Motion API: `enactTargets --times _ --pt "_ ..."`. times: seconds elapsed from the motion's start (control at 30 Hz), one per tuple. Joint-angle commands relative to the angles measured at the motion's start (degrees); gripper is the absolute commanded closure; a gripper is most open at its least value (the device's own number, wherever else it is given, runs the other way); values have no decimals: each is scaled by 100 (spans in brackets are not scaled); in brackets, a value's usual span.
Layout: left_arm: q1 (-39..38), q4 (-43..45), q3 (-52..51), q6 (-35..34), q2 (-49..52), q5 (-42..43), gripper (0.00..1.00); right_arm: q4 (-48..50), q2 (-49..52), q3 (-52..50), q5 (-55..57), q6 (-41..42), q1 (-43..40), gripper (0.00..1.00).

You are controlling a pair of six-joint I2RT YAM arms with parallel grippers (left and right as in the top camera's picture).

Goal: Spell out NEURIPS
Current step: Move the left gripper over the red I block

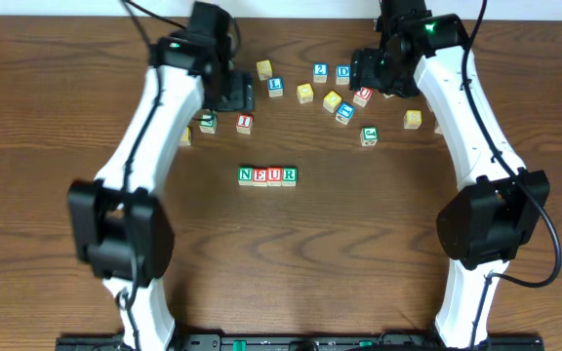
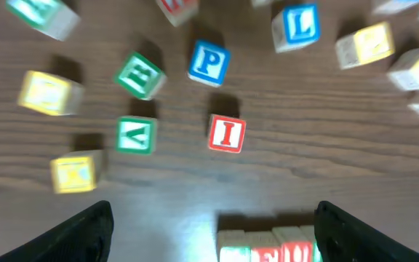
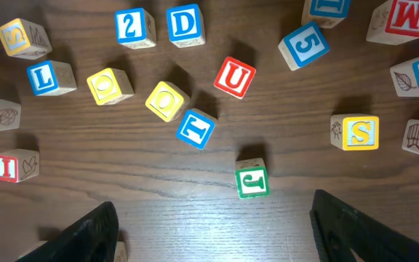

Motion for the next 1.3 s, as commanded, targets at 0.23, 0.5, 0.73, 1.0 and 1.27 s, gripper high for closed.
enactTargets --times 0.23,0.5,0.73,1.0,1.27 --pt "-177 83 -20 -120 866 15 19 -122 48 63 31 7 -175 19" --pt "-192 262 -26 -120 1062 13 20 -127 48 63 74 -7 -173 18" --pt "-258 387 -31 -120 1257 15 19 -129 48 63 74 -76 -173 17" --pt "-350 678 -35 -118 1355 13 19 -186 48 63 79 -92 -173 17" --pt "-354 868 -122 -118 1355 13 19 -212 48 63 138 -92 -173 16"
